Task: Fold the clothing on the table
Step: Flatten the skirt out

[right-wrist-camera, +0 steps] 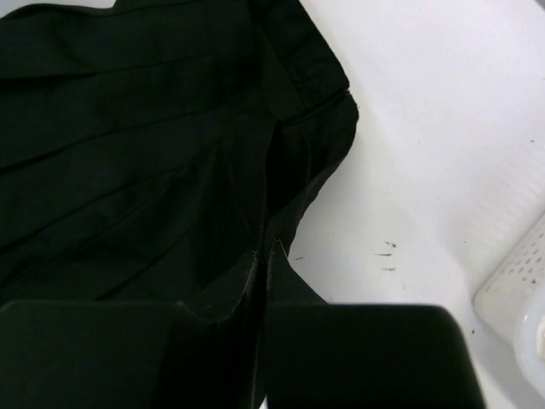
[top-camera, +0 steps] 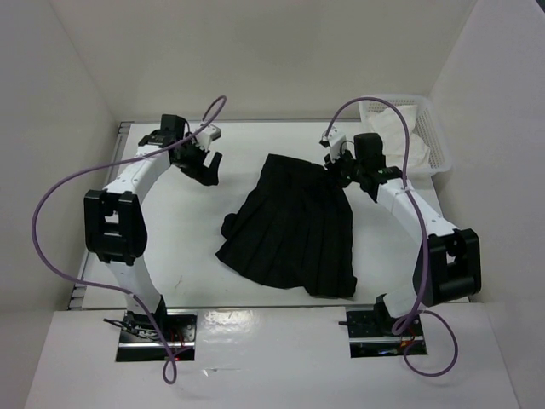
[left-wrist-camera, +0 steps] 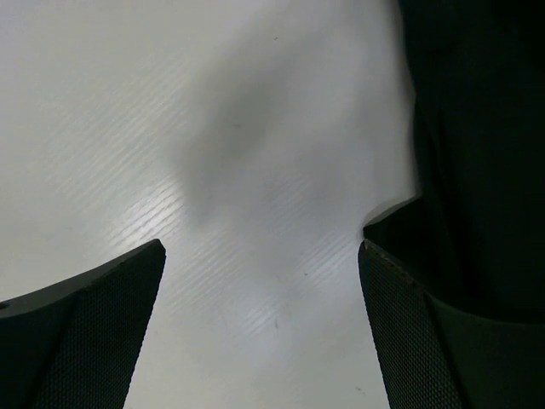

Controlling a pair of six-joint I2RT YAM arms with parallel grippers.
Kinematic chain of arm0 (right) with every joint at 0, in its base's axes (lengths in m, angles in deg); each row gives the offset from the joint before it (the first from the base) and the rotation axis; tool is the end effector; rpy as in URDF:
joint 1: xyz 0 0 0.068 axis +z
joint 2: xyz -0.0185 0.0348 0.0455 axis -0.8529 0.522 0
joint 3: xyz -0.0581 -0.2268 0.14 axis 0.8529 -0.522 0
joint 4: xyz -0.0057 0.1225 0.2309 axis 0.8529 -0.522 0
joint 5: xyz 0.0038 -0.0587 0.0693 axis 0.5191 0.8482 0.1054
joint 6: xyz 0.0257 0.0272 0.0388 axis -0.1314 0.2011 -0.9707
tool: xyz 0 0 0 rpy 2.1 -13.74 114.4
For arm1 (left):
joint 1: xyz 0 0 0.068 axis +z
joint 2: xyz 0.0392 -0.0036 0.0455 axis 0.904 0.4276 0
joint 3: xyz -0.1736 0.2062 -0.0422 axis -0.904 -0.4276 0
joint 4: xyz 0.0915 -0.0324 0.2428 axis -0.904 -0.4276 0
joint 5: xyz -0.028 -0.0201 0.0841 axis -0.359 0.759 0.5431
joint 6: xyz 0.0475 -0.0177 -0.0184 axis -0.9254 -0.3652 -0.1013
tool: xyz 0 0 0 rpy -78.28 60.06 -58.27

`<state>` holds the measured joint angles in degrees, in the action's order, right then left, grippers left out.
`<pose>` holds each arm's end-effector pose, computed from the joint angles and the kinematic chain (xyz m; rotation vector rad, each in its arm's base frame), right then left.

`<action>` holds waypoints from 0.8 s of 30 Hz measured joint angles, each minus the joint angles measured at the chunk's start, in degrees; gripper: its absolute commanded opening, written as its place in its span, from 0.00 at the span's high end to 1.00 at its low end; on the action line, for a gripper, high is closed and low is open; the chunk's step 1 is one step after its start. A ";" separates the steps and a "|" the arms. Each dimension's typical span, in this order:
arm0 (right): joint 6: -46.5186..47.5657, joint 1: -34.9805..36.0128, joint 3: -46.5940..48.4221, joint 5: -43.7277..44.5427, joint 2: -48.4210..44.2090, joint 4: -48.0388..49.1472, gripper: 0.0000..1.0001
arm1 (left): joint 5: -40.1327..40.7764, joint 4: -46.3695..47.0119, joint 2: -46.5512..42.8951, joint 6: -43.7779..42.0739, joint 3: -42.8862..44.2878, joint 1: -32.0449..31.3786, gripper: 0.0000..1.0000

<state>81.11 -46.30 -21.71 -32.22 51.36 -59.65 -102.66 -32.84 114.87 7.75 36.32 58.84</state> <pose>0.3164 0.0809 0.2817 -0.8833 1.9913 0.2465 0.4024 -0.0531 0.2615 0.6797 2.3742 -0.3265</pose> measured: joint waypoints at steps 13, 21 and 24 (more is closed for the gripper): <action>0.02 2.51 0.00 0.11 0.04 -0.17 1.00 | -23.21 12.74 8.31 9.90 -0.48 -0.46 0.21; 0.17 4.61 0.00 0.26 -3.67 -1.33 1.00 | -25.75 17.05 12.28 10.93 10.16 -4.66 0.37; 0.17 5.40 0.00 0.46 -4.20 -2.12 1.00 | -25.92 17.35 14.62 10.56 12.26 -5.84 0.37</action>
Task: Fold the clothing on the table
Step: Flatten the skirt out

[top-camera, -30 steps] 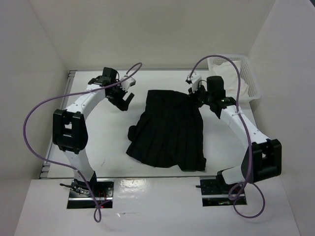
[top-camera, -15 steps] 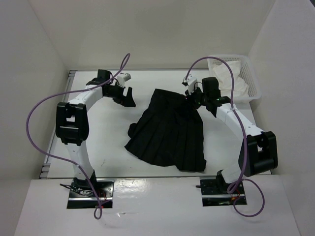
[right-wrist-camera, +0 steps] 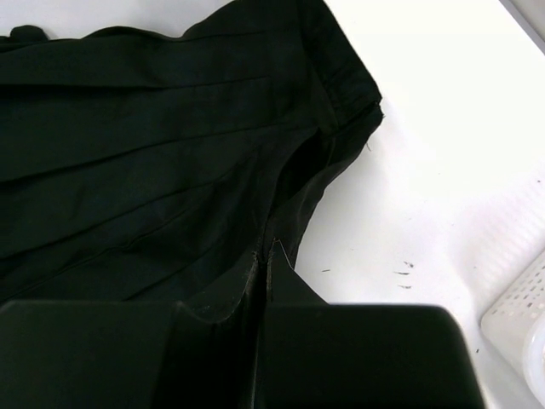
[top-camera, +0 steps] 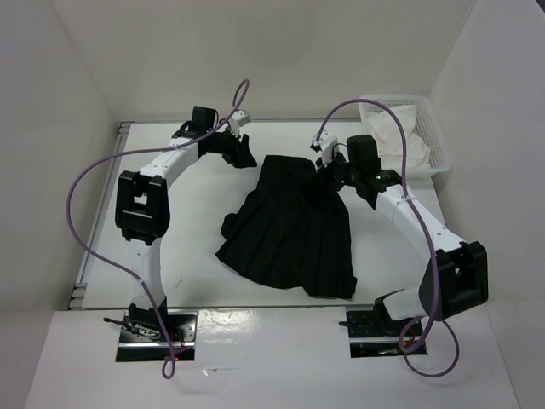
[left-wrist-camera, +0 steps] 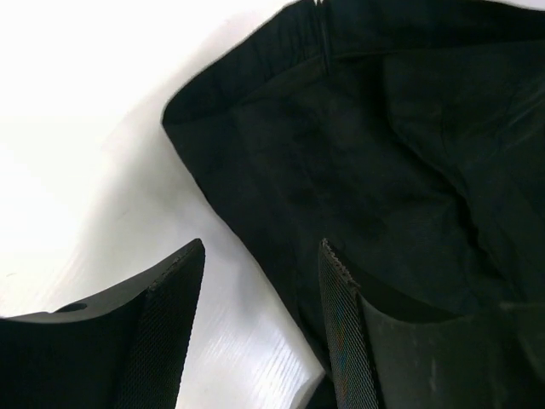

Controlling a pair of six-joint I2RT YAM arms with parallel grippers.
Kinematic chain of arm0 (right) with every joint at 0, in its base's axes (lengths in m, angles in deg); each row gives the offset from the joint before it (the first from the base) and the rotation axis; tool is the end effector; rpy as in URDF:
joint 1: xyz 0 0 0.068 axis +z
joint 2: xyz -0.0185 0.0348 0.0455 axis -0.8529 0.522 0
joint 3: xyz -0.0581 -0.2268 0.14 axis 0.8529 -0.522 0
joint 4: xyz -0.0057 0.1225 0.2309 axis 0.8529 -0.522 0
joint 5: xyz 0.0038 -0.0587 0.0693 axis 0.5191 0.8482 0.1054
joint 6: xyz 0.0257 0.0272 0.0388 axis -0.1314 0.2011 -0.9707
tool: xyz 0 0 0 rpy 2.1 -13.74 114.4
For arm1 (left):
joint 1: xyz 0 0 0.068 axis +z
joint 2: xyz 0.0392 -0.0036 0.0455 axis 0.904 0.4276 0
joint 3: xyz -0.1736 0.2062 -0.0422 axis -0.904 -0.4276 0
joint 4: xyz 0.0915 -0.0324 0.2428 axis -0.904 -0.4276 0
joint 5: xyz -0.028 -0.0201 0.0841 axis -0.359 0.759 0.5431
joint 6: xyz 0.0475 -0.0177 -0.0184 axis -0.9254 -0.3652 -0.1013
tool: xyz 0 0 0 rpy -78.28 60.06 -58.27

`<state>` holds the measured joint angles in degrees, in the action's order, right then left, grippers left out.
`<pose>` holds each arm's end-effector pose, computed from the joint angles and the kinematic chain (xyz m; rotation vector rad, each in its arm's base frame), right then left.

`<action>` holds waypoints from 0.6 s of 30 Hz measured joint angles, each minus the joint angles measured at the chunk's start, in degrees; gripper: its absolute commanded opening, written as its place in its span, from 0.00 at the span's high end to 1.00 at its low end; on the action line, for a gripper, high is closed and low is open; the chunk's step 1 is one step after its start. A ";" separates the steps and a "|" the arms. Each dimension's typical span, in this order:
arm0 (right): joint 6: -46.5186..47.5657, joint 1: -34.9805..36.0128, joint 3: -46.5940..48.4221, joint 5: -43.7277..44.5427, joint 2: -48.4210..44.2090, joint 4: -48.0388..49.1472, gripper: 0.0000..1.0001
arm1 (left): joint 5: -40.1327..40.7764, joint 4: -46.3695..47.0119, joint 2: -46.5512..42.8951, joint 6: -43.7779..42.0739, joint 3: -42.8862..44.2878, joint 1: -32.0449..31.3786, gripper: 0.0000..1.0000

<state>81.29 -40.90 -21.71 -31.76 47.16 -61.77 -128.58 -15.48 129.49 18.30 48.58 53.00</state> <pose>0.2929 0.1054 0.3003 -0.9697 1.9185 0.2812 0.4653 -0.1221 0.2496 0.7987 2.0092 -0.9112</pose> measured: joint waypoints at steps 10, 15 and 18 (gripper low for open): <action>-0.39 0.90 0.09 0.57 -2.58 -2.34 1.00 | -2.80 -2.08 9.57 -2.14 2.47 -1.75 0.37; -0.81 1.66 0.20 0.70 -3.04 -2.89 1.00 | -4.66 -3.48 11.87 -4.26 3.82 -1.73 0.37; -1.01 2.67 0.20 0.70 -3.06 -3.34 1.00 | -5.44 -4.31 12.26 -5.29 4.33 -1.73 0.37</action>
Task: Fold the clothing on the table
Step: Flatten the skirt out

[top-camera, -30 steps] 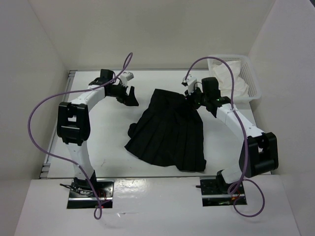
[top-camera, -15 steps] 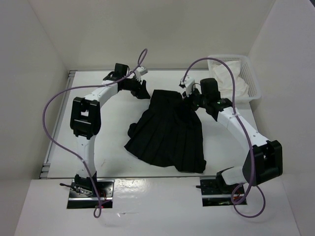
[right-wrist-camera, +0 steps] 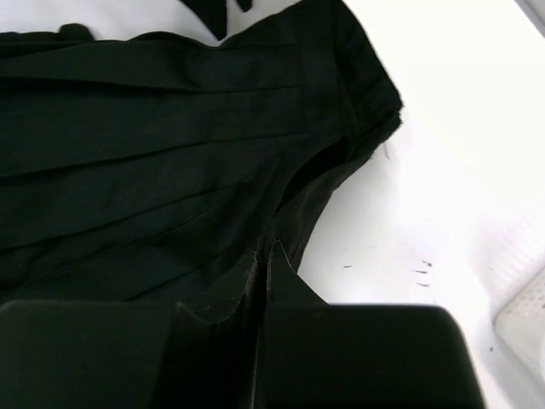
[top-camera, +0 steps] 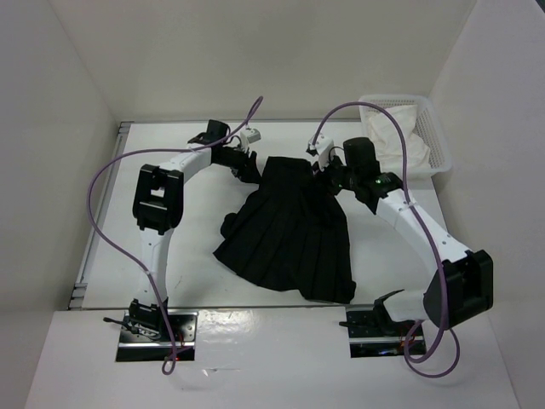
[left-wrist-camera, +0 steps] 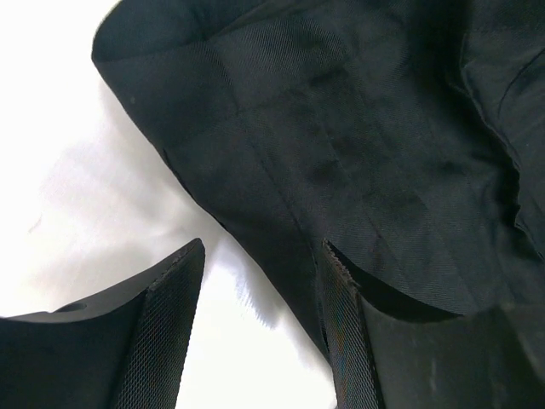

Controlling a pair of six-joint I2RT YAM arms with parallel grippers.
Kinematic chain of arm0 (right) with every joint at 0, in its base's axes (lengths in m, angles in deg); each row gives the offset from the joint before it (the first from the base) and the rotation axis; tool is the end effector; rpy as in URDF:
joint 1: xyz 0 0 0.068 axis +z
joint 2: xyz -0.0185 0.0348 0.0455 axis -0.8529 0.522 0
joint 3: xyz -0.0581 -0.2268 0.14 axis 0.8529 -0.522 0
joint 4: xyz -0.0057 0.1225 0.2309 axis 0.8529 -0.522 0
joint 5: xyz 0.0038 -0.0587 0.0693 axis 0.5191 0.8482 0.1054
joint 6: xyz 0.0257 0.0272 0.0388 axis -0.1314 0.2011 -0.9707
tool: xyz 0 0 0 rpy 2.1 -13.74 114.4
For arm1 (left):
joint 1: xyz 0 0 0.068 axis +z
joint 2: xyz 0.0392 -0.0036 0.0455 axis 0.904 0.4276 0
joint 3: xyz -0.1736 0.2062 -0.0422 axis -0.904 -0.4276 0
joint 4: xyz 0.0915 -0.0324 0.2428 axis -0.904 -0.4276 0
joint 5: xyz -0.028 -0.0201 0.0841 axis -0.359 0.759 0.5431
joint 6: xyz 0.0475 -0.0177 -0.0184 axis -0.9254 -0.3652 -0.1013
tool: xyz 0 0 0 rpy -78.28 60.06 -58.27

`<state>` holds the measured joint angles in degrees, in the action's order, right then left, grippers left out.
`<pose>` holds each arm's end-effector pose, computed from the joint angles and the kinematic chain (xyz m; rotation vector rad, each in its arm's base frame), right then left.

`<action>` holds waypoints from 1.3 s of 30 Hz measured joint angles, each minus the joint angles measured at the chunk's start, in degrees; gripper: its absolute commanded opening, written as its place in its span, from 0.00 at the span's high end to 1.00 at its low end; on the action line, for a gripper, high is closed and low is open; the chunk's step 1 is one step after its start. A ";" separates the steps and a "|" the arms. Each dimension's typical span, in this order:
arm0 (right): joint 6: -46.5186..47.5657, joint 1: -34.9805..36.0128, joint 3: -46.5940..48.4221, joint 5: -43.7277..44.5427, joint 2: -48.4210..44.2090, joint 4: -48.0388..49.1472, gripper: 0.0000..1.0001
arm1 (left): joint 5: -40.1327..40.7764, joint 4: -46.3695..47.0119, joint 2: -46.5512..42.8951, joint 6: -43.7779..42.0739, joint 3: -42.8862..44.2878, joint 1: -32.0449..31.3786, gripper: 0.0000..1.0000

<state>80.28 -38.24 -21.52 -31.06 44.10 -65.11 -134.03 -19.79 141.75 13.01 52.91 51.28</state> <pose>0.2752 0.1138 0.3113 -0.9937 1.9136 0.3055 0.4826 -0.1434 0.1690 0.9097 2.1038 -1.0701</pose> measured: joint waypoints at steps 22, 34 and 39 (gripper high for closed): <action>-1.38 4.07 0.72 -2.84 -6.14 -3.91 1.00 | -0.70 1.09 1.22 -1.36 1.92 -0.83 0.33; -1.33 4.26 0.72 -6.23 -6.27 -6.05 1.00 | -1.86 -1.05 5.29 -1.27 5.38 -3.23 0.46; -1.33 5.35 0.72 -7.08 -6.27 -6.56 1.00 | -2.32 -1.70 5.29 -1.31 8.41 -3.23 0.48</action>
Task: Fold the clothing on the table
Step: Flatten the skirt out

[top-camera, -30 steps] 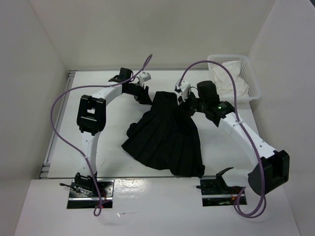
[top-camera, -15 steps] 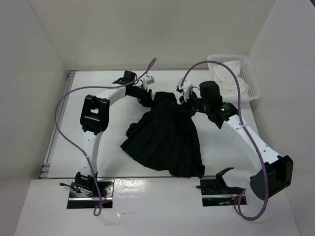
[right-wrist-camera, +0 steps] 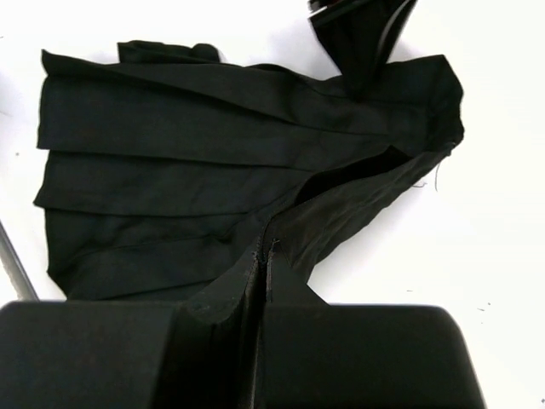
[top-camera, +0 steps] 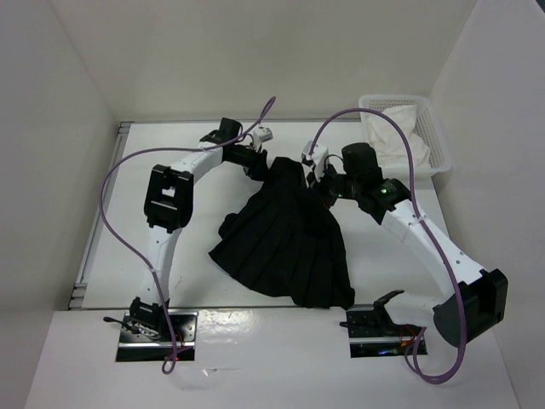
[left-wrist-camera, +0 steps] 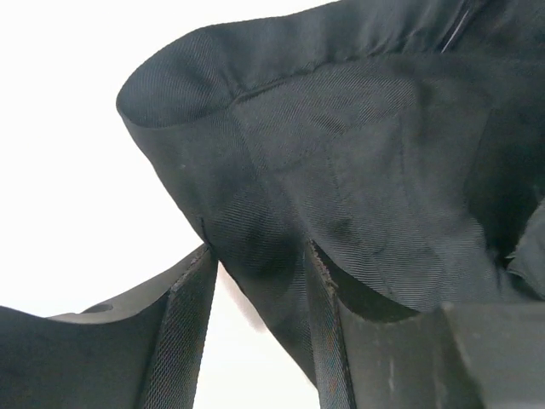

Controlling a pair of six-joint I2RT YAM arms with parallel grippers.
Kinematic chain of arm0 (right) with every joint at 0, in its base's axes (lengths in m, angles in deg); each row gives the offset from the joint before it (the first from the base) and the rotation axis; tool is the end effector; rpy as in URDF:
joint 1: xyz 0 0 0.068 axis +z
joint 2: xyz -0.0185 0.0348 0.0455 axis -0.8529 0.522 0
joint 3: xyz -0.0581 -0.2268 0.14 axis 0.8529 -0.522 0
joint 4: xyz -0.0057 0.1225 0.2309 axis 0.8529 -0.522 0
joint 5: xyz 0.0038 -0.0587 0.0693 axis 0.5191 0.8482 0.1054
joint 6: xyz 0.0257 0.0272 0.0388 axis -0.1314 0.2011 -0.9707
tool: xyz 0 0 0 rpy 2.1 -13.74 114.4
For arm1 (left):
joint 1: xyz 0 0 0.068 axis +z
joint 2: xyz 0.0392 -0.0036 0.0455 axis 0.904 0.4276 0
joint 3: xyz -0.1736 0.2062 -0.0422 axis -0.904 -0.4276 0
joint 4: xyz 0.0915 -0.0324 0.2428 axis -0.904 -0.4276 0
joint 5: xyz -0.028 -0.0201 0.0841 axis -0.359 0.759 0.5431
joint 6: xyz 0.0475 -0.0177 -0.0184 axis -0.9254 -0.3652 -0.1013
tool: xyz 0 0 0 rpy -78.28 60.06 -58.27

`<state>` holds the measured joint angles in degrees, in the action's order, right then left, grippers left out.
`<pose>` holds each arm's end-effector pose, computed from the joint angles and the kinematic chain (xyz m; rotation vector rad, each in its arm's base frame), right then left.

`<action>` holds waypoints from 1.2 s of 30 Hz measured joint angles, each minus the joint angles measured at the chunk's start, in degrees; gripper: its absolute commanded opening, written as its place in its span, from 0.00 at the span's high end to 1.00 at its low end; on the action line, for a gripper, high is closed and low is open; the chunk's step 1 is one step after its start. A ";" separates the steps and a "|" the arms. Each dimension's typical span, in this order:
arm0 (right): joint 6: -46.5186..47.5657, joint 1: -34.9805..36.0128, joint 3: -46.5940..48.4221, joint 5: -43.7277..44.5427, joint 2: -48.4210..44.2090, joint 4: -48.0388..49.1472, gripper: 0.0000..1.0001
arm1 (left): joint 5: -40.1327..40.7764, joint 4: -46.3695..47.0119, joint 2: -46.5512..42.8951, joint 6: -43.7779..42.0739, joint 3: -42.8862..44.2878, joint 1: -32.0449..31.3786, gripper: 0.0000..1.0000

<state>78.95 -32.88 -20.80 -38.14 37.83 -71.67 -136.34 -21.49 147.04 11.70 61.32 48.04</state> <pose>0.2338 0.1294 0.3352 -1.1182 1.8300 0.5049 0.4940 -0.1774 0.1675 1.0118 2.0264 -1.1237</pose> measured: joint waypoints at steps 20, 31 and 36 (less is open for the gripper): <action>-0.04 0.11 -0.52 5.22 -4.94 -0.59 1.00 | -1.31 -1.25 -14.45 1.51 -16.22 1.53 1.00; -0.59 0.09 -1.44 8.81 -11.45 0.61 1.00 | 4.83 -0.09 -55.15 4.22 -27.89 10.19 1.00; -0.94 0.09 -2.43 10.58 -13.16 0.55 1.00 | 5.53 -2.14 -64.67 3.63 -32.46 10.58 1.00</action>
<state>78.01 -32.79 -23.22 -27.56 24.67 -71.12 -130.81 -23.63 82.37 15.33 28.86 58.62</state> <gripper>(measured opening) 0.009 0.009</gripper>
